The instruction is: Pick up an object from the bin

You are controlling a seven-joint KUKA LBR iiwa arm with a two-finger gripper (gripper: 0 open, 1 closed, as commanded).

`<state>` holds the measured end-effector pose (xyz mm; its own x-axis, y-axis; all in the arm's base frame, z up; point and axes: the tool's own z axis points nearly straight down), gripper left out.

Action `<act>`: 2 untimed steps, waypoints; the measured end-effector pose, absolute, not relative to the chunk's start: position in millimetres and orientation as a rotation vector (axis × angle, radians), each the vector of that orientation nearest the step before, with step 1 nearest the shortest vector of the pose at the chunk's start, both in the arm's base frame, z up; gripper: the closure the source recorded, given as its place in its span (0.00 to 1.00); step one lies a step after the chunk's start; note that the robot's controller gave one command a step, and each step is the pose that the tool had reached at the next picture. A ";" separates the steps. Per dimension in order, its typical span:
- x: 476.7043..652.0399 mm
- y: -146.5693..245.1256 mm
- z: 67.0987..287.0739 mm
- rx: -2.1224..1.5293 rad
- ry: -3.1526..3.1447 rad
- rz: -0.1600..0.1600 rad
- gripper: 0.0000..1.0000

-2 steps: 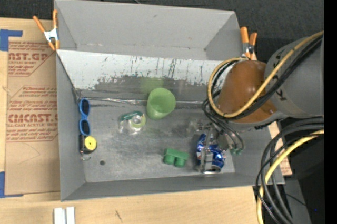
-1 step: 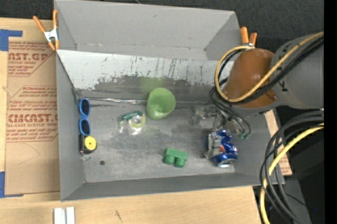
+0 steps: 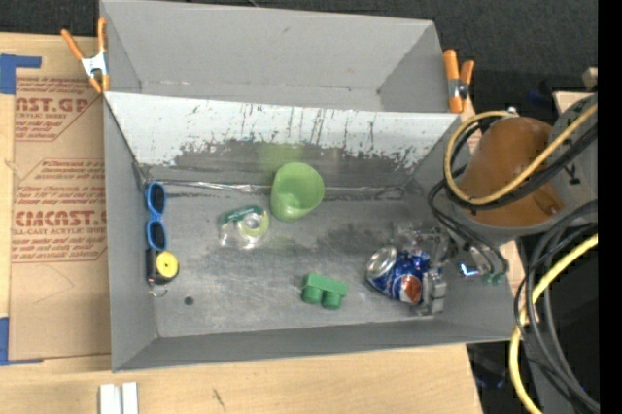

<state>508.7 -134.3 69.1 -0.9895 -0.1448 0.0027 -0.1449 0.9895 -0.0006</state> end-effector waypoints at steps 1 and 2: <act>510.7 -131.3 69.6 0.234 -3.134 -0.001 1.00; 498.2 -128.3 266.9 0.185 -3.147 0.005 1.00</act>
Offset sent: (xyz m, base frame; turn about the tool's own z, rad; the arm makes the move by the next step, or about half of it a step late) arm 0.0000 0.0000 0.0000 0.0000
